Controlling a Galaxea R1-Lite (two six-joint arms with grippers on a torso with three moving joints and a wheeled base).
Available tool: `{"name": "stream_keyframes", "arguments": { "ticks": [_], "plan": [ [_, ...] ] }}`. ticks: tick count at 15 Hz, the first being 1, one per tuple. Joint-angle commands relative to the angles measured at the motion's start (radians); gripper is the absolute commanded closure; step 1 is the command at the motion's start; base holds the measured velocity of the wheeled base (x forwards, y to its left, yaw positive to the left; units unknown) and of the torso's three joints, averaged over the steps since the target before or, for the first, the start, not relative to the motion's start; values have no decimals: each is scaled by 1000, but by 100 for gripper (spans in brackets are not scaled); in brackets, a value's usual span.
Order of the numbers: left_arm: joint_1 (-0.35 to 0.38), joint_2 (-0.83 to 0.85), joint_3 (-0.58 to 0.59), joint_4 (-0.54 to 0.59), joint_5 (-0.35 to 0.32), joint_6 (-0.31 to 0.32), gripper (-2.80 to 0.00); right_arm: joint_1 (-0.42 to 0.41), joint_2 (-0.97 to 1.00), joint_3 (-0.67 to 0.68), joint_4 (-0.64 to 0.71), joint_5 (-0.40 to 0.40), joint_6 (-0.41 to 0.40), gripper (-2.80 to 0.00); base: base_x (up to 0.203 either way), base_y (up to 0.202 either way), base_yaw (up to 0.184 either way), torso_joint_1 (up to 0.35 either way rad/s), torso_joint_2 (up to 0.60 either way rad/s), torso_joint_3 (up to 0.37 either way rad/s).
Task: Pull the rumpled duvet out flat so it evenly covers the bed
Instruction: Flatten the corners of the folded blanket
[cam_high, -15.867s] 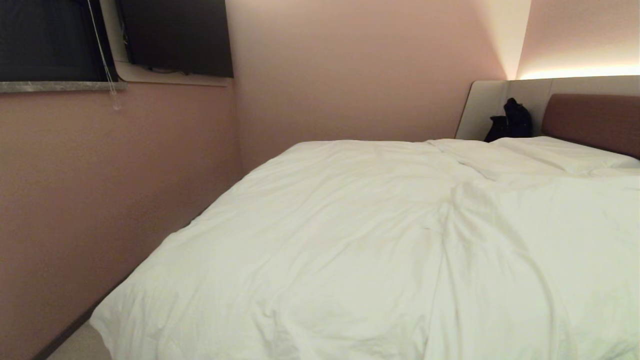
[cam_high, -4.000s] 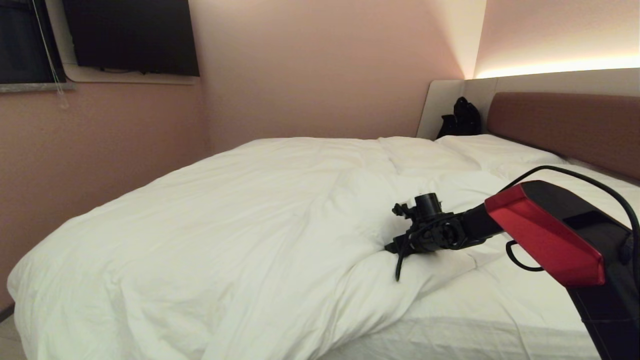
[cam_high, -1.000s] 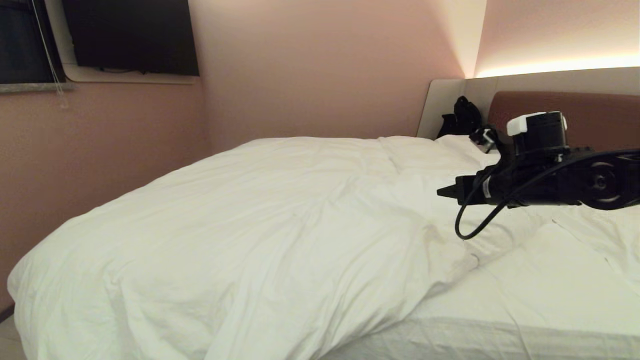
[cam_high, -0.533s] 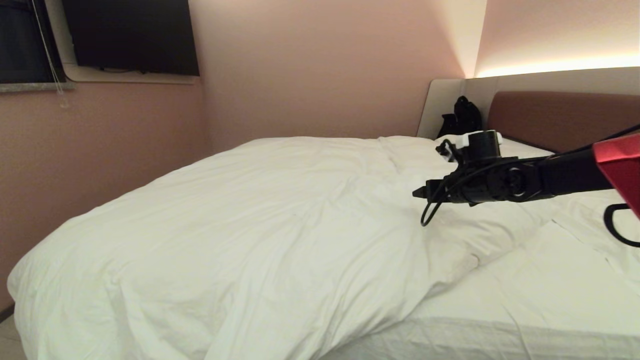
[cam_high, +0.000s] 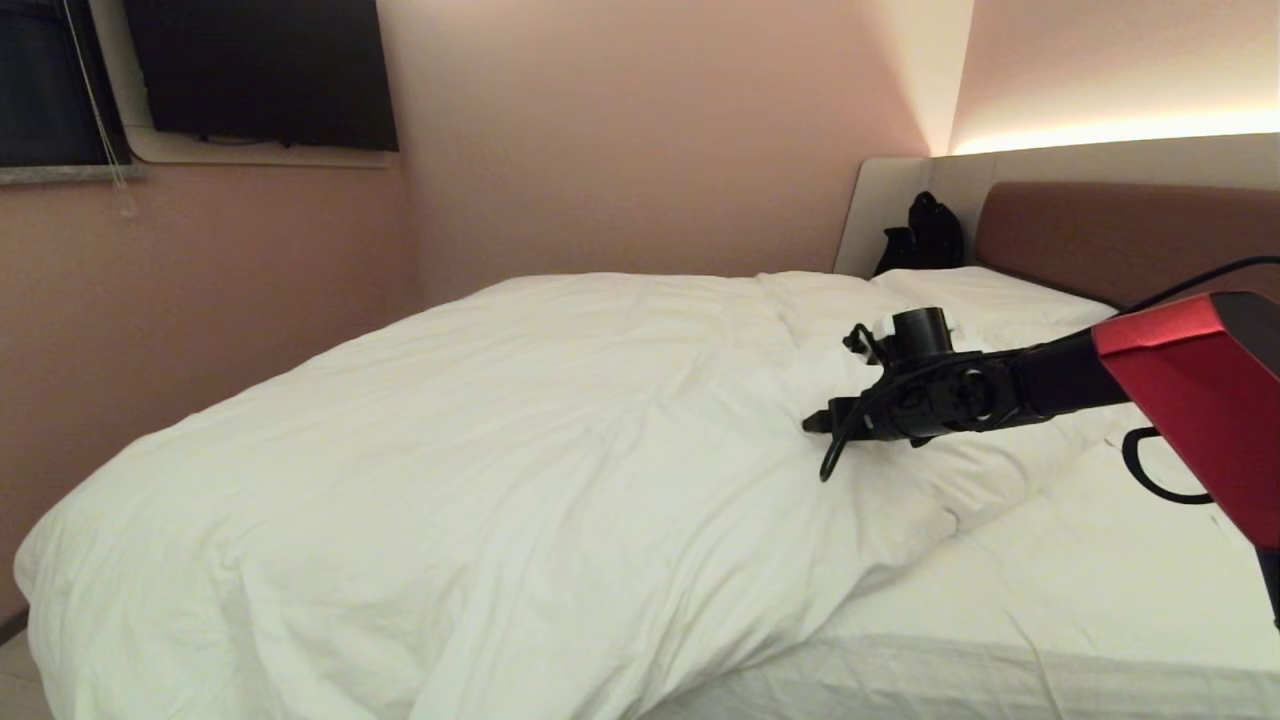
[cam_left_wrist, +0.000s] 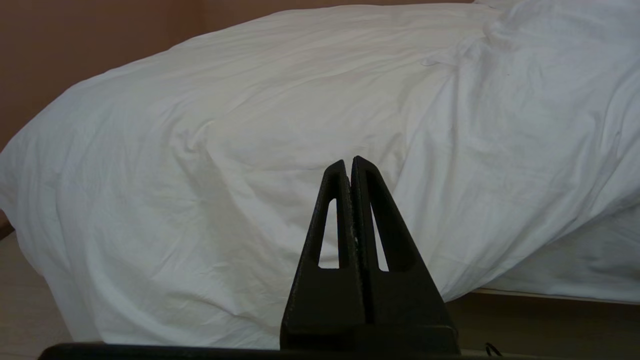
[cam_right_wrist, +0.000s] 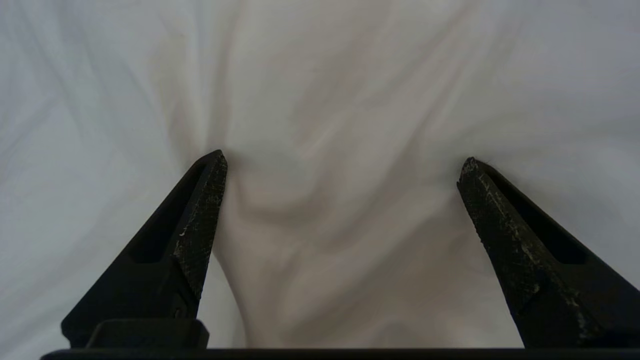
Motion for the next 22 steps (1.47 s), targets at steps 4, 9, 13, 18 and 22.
{"name": "stream_keyframes", "arguments": {
  "ticks": [4, 9, 13, 18, 22],
  "plan": [
    [0, 0, 0, 0, 0, 1, 0, 47, -106, 77, -7, 1, 8, -280, 0, 0, 0, 0, 0, 0],
    [0, 0, 0, 0, 0, 1, 0, 132, -159, 131, -11, 0, 6, -280, 0, 0, 0, 0, 0, 0],
    [0, 0, 0, 0, 0, 1, 0, 135, -65, 122, -30, -2, 4, -280, 0, 0, 0, 0, 0, 0],
    [0, 0, 0, 0, 0, 1, 0, 114, 125, 38, -63, -15, -7, -280, 0, 0, 0, 0, 0, 0],
    [0, 0, 0, 0, 0, 1, 0, 79, 230, -46, -25, -16, -7, -280, 0, 0, 0, 0, 0, 0]
  ]
}}
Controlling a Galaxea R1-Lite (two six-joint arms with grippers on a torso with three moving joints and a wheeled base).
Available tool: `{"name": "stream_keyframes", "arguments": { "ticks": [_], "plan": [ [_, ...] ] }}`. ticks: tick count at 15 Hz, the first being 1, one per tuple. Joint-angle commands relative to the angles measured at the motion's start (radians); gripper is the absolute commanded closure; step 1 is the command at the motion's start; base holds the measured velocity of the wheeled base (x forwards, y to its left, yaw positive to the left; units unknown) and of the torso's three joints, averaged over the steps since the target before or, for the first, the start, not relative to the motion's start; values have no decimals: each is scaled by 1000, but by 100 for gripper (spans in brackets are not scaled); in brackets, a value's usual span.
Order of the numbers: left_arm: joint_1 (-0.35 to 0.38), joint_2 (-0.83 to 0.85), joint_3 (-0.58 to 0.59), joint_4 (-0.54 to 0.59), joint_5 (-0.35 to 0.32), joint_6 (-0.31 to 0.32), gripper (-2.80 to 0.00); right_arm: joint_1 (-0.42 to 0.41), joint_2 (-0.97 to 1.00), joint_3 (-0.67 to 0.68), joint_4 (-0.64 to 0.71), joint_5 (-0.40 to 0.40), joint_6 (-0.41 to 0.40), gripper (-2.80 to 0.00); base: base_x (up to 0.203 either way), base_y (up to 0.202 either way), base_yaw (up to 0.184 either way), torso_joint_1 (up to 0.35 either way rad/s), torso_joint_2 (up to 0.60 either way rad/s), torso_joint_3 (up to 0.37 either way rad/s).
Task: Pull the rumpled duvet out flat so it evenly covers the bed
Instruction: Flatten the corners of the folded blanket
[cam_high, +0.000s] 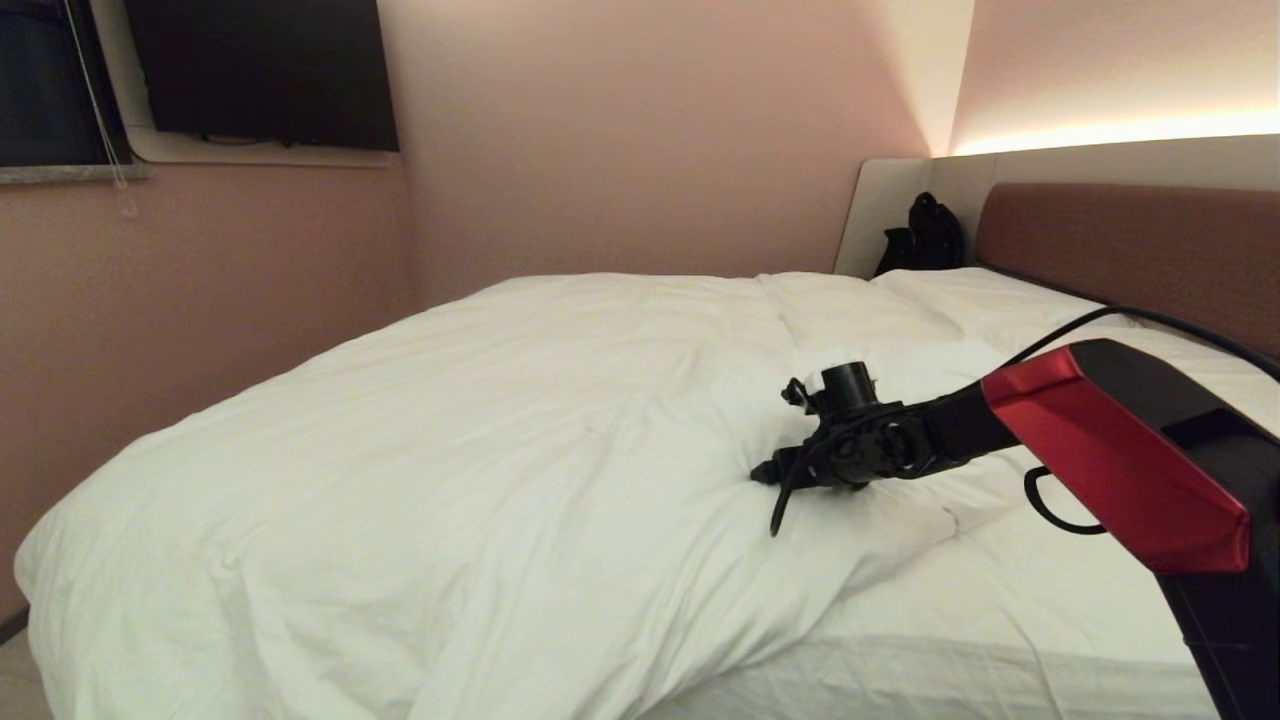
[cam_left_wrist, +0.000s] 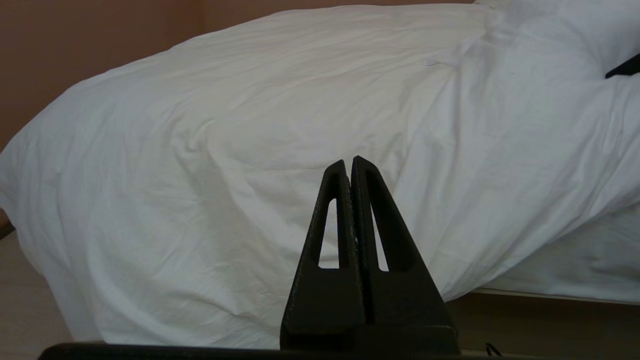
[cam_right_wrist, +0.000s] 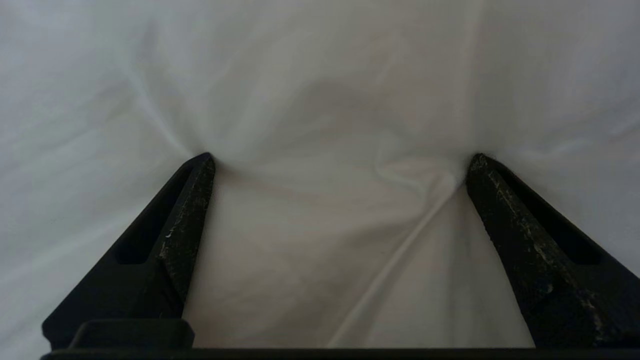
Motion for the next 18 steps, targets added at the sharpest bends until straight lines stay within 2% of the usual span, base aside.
{"name": "stream_keyframes", "arguments": {
  "ticks": [1, 8, 9, 18],
  "plan": [
    [0, 0, 0, 0, 0, 0, 0, -18, 73, -33, 44, -1, 0, -280, 0, 0, 0, 0, 0, 0],
    [0, 0, 0, 0, 0, 0, 0, -18, 85, -33, 45, -3, -10, -280, 0, 0, 0, 0, 0, 0],
    [0, 0, 0, 0, 0, 0, 0, -18, 85, -33, 45, -3, -18, 0, 0, 0, 0, 0, 0, 0],
    [0, 0, 0, 0, 0, 0, 0, -20, 73, -33, 45, -6, -15, 0, 0, 0, 0, 0, 0, 0]
  ]
}}
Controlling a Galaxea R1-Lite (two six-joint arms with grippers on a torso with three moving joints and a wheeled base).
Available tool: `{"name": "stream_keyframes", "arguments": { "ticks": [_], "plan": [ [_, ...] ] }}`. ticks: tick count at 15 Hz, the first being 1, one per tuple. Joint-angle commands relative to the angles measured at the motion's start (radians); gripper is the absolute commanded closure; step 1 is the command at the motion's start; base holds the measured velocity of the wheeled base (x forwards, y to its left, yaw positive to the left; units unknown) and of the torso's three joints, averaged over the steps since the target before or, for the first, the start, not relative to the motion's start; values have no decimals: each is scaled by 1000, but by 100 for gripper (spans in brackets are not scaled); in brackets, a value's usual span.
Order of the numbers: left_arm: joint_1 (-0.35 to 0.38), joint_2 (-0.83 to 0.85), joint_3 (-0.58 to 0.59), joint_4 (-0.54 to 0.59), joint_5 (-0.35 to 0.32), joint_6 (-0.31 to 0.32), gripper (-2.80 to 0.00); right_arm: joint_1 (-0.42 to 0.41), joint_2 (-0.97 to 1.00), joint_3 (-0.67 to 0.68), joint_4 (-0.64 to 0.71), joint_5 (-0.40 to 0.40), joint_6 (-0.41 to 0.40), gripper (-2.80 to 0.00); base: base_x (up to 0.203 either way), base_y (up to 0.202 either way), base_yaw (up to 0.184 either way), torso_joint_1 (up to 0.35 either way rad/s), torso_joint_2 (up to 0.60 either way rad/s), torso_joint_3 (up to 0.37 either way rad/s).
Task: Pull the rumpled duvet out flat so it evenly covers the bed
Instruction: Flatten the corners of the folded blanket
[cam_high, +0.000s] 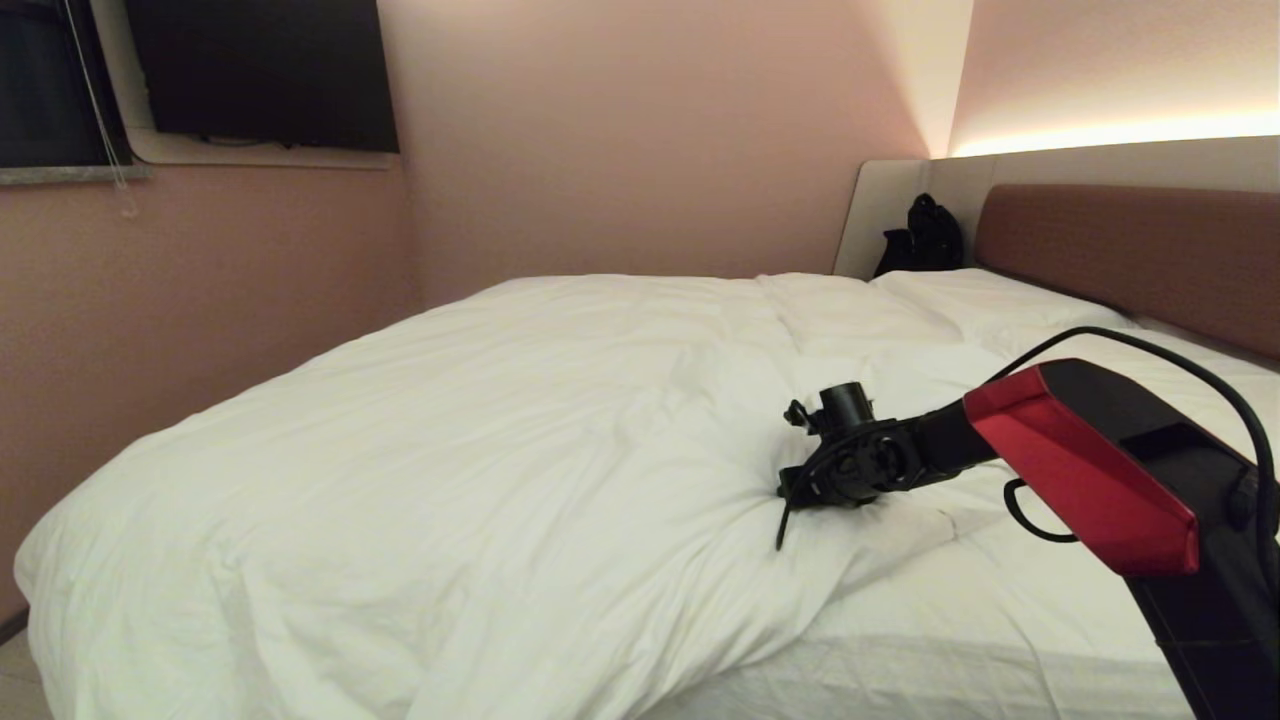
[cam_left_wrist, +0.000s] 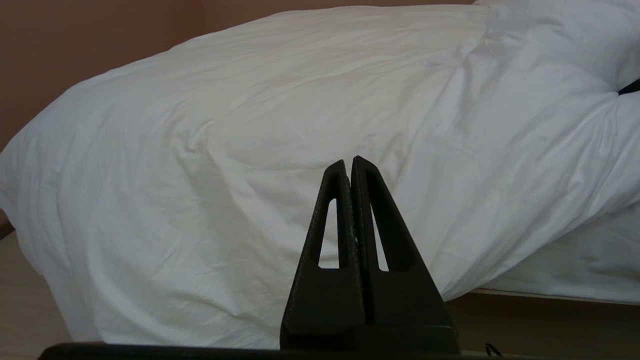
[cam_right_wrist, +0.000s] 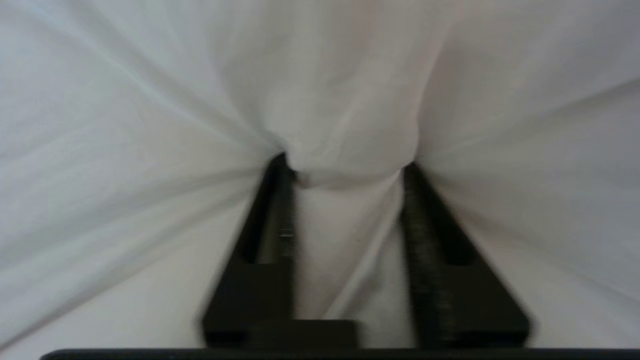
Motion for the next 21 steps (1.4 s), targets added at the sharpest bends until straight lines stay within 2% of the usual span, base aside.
{"name": "stream_keyframes", "arguments": {
  "ticks": [1, 9, 16, 21],
  "plan": [
    [0, 0, 0, 0, 0, 0, 0, 0, -4, 0, -2, 0, 1, 0, 0, 0, 0, 0, 0, 0],
    [0, 0, 0, 0, 0, 0, 0, -13, -141, 69, -1, 3, 11, 0, 0, 0, 0, 0, 0, 0],
    [0, 0, 0, 0, 0, 0, 0, -14, -383, 306, -25, 13, 12, 0, 0, 0, 0, 0, 0, 0],
    [0, 0, 0, 0, 0, 0, 0, -14, -603, 558, -72, 17, 10, 0, 0, 0, 0, 0, 0, 0]
  ]
}}
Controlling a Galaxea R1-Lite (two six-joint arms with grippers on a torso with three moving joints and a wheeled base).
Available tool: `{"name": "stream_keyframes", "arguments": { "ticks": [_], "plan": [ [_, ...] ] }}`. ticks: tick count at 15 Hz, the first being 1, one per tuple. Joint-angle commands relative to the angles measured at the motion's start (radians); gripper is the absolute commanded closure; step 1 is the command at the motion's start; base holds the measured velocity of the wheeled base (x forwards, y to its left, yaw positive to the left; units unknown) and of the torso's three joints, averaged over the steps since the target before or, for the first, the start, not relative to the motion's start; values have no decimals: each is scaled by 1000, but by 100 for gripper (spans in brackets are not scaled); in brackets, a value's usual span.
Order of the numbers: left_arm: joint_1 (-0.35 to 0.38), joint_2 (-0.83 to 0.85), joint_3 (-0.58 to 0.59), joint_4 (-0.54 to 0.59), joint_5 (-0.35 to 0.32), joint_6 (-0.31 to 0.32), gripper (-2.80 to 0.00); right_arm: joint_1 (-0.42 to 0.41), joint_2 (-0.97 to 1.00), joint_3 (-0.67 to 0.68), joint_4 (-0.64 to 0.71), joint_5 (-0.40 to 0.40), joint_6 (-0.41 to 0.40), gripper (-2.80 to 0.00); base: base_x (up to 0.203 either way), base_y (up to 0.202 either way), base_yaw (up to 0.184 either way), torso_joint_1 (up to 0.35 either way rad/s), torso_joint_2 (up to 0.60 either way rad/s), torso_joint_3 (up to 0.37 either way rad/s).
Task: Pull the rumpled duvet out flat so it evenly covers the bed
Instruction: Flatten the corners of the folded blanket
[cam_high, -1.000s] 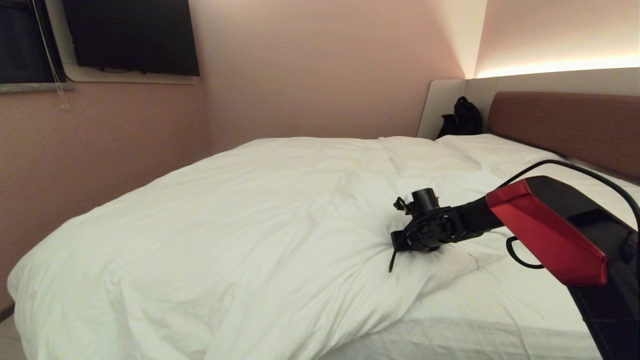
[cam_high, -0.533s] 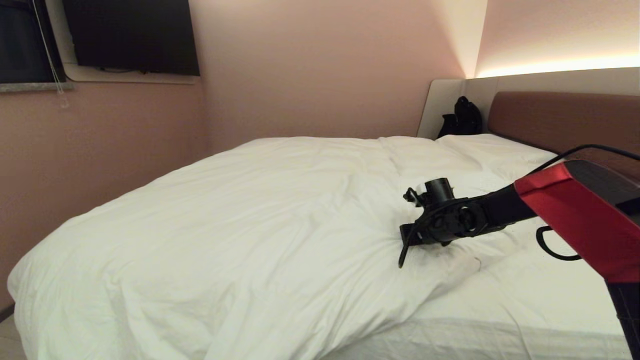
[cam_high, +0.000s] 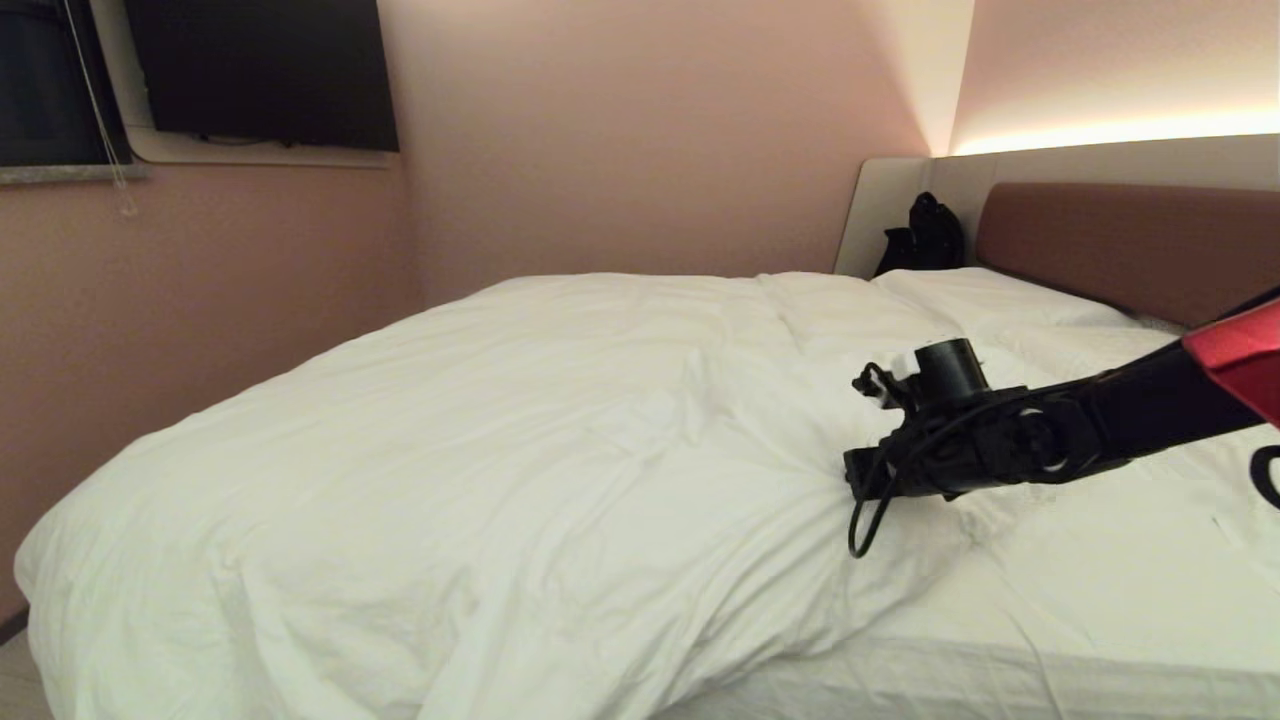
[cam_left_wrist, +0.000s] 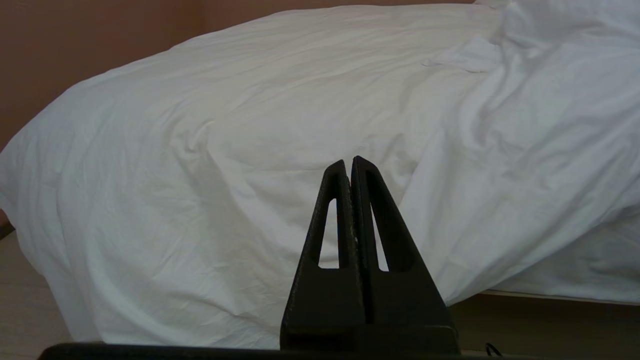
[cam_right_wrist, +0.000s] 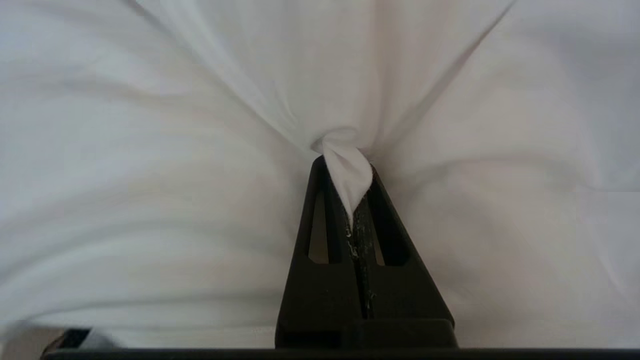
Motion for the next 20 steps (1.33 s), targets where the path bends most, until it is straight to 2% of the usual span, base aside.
{"name": "stream_keyframes", "arguments": {
  "ticks": [1, 6, 9, 10, 14, 20],
  "plan": [
    [0, 0, 0, 0, 0, 0, 0, 1, -147, 138, -49, 1, 0, 0, 0, 0, 0, 0, 0, 0],
    [0, 0, 0, 0, 0, 0, 0, 1, -272, 402, -173, 1, -4, 0, 0, 0, 0, 0, 0, 0],
    [0, 0, 0, 0, 0, 0, 0, 1, -271, 477, -253, 0, -4, 0, 0, 0, 0, 0, 0, 0],
    [0, 0, 0, 0, 0, 0, 0, 1, -268, 493, -270, 0, -4, -280, 0, 0, 0, 0, 0, 0],
    [0, 0, 0, 0, 0, 0, 0, 1, -271, 540, -324, 0, -3, -280, 0, 0, 0, 0, 0, 0],
    [0, 0, 0, 0, 0, 0, 0, 1, -345, 501, -342, -1, -2, -280, 0, 0, 0, 0, 0, 0]
  ]
}}
